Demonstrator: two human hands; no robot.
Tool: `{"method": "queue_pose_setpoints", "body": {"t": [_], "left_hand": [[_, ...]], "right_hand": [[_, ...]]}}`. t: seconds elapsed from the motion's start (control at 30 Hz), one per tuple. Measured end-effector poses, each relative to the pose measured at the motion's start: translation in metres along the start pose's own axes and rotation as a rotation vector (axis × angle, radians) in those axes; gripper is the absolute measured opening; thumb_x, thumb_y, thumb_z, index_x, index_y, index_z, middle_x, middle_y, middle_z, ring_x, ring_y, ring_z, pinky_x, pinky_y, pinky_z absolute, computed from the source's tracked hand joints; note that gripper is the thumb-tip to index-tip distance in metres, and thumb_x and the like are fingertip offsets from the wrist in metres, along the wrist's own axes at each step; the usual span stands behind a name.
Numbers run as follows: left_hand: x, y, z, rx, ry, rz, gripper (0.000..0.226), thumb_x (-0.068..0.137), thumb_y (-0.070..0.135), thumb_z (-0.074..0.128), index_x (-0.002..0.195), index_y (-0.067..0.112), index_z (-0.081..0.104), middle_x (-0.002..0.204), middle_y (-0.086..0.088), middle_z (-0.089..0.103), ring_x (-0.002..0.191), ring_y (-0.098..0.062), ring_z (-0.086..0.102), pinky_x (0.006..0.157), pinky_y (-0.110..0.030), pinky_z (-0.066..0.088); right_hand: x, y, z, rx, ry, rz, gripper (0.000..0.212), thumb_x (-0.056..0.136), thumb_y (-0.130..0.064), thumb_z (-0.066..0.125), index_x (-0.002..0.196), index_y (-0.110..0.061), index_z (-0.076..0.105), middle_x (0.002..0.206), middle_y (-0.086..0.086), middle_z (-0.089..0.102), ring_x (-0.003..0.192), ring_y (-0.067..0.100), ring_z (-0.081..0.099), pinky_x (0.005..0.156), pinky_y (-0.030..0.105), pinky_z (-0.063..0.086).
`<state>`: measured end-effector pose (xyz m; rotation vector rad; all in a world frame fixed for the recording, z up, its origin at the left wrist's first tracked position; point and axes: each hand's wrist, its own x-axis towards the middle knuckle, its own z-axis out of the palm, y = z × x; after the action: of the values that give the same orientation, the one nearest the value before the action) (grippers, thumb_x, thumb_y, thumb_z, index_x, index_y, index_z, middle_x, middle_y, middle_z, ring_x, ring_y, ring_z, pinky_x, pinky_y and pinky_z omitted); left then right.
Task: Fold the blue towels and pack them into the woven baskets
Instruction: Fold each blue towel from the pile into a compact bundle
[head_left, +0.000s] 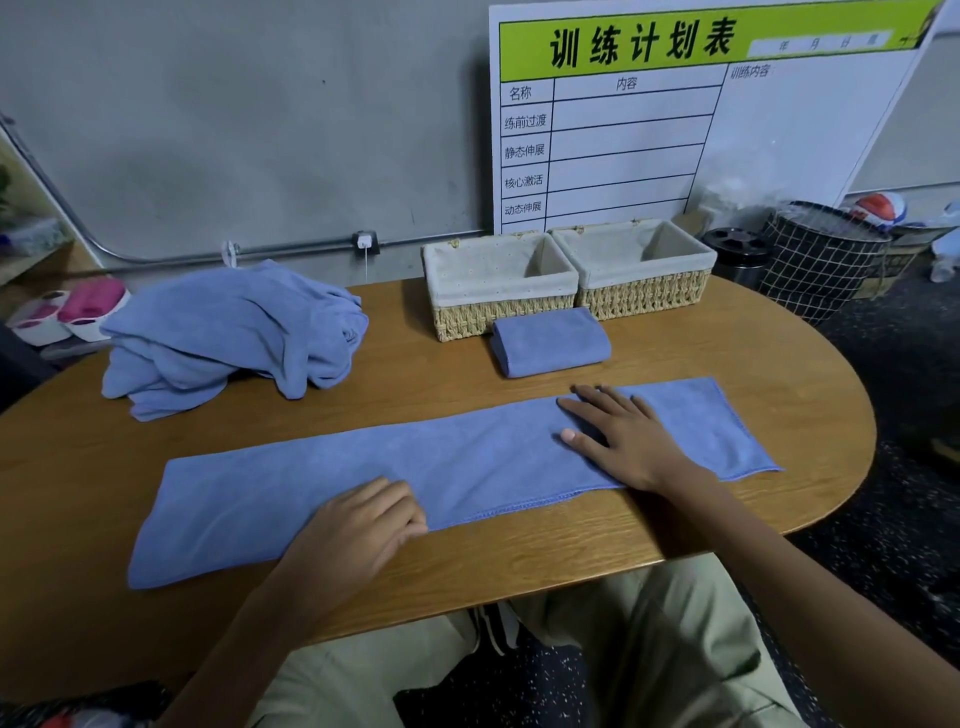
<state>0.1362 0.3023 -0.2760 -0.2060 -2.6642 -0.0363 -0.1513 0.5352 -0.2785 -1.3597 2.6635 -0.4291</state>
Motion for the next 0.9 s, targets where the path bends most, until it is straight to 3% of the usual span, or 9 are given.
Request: {"method": "queue_pose_setpoints", "body": {"t": [0.13, 0.2, 0.27, 0.33, 0.4, 0.53, 0.63, 0.8, 0.9], "left_hand": [[0.016, 0.011, -0.014, -0.111, 0.021, -0.164, 0.034, 0.107, 0.035, 0.036, 0.089, 0.023, 0.061, 0.091, 0.013, 0.057, 0.081, -0.012, 0.057, 0.068, -0.017, 0.035], [0.036, 0.017, -0.012, -0.179, 0.004, -0.336, 0.039, 0.105, 0.042, 0.031, 0.11, 0.026, 0.066, 0.115, 0.015, 0.061, 0.105, -0.012, 0.058, 0.083, -0.022, 0.044], [0.05, 0.016, -0.004, -0.165, -0.186, -0.501, 0.06, 0.098, 0.059, 0.017, 0.14, 0.035, 0.052, 0.152, 0.014, 0.042, 0.139, -0.014, 0.039, 0.112, -0.037, 0.035], [0.047, 0.008, 0.01, -0.091, -0.418, -0.605, 0.075, 0.089, 0.076, 0.003, 0.155, 0.044, 0.025, 0.167, 0.017, 0.005, 0.154, -0.017, 0.004, 0.121, -0.054, 0.011], [0.028, -0.004, 0.017, -0.041, -0.487, -0.677, 0.082, 0.082, 0.082, -0.005, 0.156, 0.049, 0.009, 0.165, 0.02, -0.011, 0.154, -0.017, -0.011, 0.119, -0.061, 0.003], [-0.008, -0.031, 0.008, 0.114, -0.462, -0.775, 0.095, 0.074, 0.089, -0.012, 0.156, 0.049, 0.015, 0.167, 0.016, -0.001, 0.155, -0.026, 0.003, 0.112, -0.068, 0.015], [-0.006, -0.033, 0.008, 0.121, -0.507, -0.813, 0.103, 0.066, 0.09, -0.021, 0.156, 0.049, 0.006, 0.167, 0.013, -0.008, 0.155, -0.028, -0.003, 0.112, -0.069, 0.013], [0.044, -0.003, 0.023, -0.011, -0.487, -0.71, 0.08, 0.082, 0.082, 0.001, 0.156, 0.051, 0.001, 0.165, 0.019, -0.017, 0.153, -0.021, -0.017, 0.118, -0.065, -0.001], [0.027, -0.02, 0.024, 0.015, -0.465, -0.718, 0.083, 0.081, 0.084, -0.003, 0.156, 0.05, 0.004, 0.165, 0.019, -0.014, 0.154, -0.019, -0.015, 0.118, -0.063, -0.001]], "right_hand": [[-0.003, -0.016, 0.001, -0.025, 0.057, -0.036, 0.085, 0.081, -0.084, 0.006, 0.152, -0.043, 0.029, 0.164, -0.015, 0.015, 0.153, 0.016, 0.007, 0.12, 0.045, 0.009], [-0.005, -0.029, 0.008, -0.011, 0.042, -0.074, 0.076, 0.087, -0.079, 0.012, 0.153, -0.043, 0.028, 0.164, -0.016, 0.014, 0.153, 0.015, 0.005, 0.121, 0.045, 0.008], [-0.007, -0.031, 0.014, -0.024, 0.005, -0.085, 0.074, 0.088, -0.078, 0.012, 0.154, -0.045, 0.023, 0.164, -0.017, 0.009, 0.153, 0.014, 0.0, 0.122, 0.044, 0.004], [-0.007, -0.018, 0.011, -0.03, -0.013, -0.07, 0.082, 0.082, -0.083, 0.005, 0.154, -0.047, 0.02, 0.164, -0.019, 0.006, 0.153, 0.012, -0.003, 0.123, 0.043, 0.002], [-0.007, 0.0, 0.004, -0.03, -0.014, -0.034, 0.089, 0.076, -0.089, -0.001, 0.154, -0.049, 0.017, 0.164, -0.021, 0.003, 0.153, 0.01, -0.005, 0.123, 0.043, 0.001], [-0.013, 0.024, -0.006, -0.041, -0.013, 0.022, 0.091, 0.074, -0.09, -0.003, 0.153, -0.05, 0.015, 0.163, -0.022, 0.002, 0.153, 0.009, -0.005, 0.123, 0.043, 0.001], [-0.011, 0.002, -0.005, -0.064, 0.019, -0.008, 0.094, 0.073, -0.09, -0.005, 0.154, -0.047, 0.019, 0.164, -0.019, 0.008, 0.153, 0.014, 0.002, 0.121, 0.043, 0.006], [-0.001, -0.068, 0.025, -0.022, -0.045, -0.112, 0.079, 0.083, -0.08, 0.005, 0.155, -0.047, 0.016, 0.165, -0.018, 0.003, 0.153, 0.017, -0.004, 0.122, 0.046, 0.0], [-0.001, -0.049, 0.023, -0.028, -0.015, -0.072, 0.075, 0.087, -0.078, 0.008, 0.155, -0.047, 0.016, 0.165, -0.018, 0.001, 0.153, 0.014, -0.005, 0.121, 0.042, -0.002]]}}
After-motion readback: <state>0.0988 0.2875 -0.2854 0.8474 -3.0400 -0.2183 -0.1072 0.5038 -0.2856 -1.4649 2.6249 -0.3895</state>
